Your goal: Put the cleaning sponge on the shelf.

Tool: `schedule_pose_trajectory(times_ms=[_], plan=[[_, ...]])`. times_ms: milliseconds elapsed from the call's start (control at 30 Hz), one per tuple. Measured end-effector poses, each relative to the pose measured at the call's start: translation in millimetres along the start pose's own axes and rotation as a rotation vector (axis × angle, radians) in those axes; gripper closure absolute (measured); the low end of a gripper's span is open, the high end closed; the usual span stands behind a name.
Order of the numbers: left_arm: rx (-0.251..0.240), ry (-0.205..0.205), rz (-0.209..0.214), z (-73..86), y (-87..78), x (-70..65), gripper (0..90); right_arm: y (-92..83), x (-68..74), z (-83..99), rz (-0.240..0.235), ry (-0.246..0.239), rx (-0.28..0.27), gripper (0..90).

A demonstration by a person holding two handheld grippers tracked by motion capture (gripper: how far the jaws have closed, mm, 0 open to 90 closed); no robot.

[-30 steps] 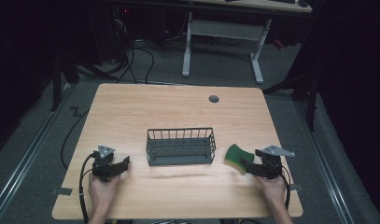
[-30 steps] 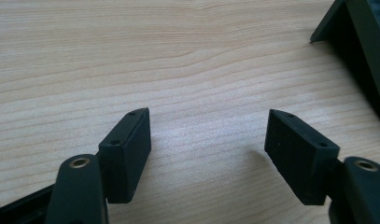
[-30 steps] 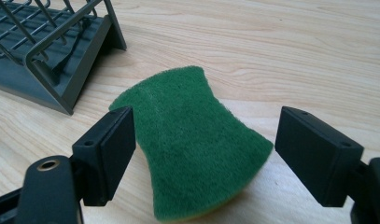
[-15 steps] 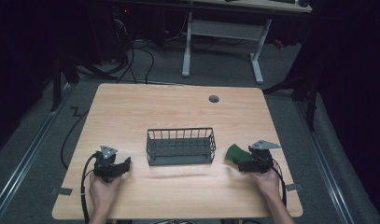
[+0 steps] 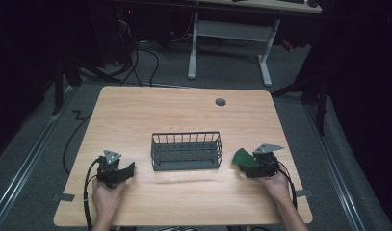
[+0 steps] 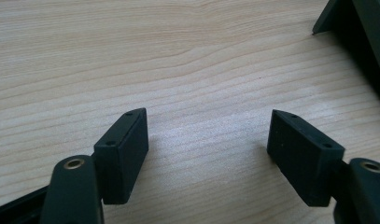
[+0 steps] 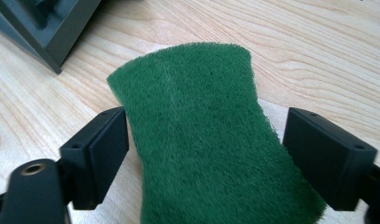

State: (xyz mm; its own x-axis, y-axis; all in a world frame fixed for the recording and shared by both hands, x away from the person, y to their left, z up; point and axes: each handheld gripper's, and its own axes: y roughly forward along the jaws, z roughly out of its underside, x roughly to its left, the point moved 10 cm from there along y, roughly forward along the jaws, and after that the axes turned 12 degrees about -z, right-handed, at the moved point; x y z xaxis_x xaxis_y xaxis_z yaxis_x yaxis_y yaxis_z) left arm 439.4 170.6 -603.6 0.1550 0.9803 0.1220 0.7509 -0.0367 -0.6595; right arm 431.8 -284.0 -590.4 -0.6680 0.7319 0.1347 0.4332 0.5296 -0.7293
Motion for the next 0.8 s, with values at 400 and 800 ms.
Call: schedule_pose_trajectory(times_ms=[400,800], plan=[[0.000,-0.002,-0.001,0.0,0.0,-0.1,29.7,-6.0,1.2,2.1,0.001,-0.024,0.001,27.4],[-0.001,-0.001,-0.002,0.0,0.0,-0.1,29.5,-19.0,6.8,-4.4,-0.017,0.008,-0.056,28.6]])
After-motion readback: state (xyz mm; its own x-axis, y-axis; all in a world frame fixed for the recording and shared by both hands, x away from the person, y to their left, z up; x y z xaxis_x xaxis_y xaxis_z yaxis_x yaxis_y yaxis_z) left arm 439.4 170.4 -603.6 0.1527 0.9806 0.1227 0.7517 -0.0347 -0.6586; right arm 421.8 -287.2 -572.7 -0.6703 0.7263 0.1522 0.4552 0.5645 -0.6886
